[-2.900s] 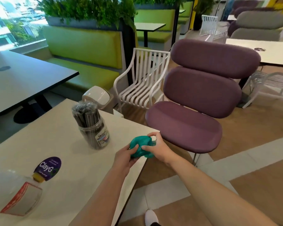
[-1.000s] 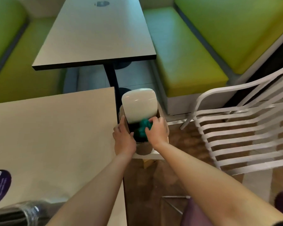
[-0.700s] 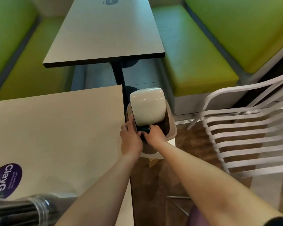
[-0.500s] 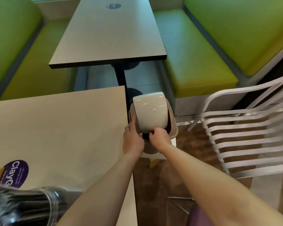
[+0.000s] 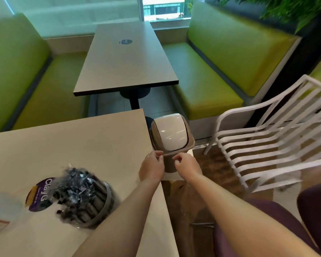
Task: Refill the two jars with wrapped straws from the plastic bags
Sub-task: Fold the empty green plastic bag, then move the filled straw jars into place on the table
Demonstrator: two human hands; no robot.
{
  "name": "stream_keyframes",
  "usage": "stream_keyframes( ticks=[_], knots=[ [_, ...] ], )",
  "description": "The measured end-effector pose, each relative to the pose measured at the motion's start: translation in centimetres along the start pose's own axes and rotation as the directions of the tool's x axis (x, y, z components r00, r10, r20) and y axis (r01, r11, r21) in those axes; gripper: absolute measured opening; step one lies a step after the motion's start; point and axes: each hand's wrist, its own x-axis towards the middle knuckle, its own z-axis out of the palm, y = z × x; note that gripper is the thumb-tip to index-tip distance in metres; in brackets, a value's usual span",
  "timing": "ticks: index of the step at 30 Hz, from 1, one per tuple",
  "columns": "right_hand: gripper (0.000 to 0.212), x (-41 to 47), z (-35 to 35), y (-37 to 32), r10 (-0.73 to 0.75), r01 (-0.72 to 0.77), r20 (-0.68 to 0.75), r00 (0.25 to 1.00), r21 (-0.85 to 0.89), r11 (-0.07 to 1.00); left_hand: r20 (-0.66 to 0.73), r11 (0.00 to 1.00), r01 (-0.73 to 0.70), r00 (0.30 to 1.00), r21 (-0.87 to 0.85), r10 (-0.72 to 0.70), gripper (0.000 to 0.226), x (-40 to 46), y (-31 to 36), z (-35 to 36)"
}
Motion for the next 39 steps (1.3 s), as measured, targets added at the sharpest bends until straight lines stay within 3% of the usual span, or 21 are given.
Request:
stream_keyframes(
  ticks=[15, 20, 24, 30, 39],
  knots=[
    [0.018, -21.8, 4.9, -4.6, 0.033, -0.032, -0.042, 0.999, 0.016, 0.999, 0.053, 1.0, -0.027, 0.998, -0.008, 0.028, 0.017, -17.9, -8.8, -9.9],
    [0.019, -25.4, 7.3, -6.9, 0.019, -0.017, -0.018, 1.0, 0.101, 0.995, 0.017, 0.998, 0.028, 0.999, -0.05, -0.028, 0.019, -20.9, -12.5, -13.4],
    [0.018, -26.8, 8.6, -8.9, -0.004, 0.006, -0.012, 1.0, 0.193, 0.981, -0.033, 0.989, -0.006, 0.999, -0.147, 0.001, 0.021, -21.3, -15.1, -16.1],
    [0.018, -26.8, 10.1, -11.6, -0.009, 0.023, -0.04, 0.999, 0.365, 0.931, -0.133, 0.985, -0.028, 0.991, -0.172, 0.005, 0.06, -19.0, -16.9, -19.1],
    [0.046, -24.1, 11.8, -13.8, -0.013, 0.012, -0.001, 1.0, 0.484, 0.875, -0.049, 0.961, -0.002, 0.999, -0.277, -0.012, 0.104, -14.0, -16.4, -20.6]
  ],
)
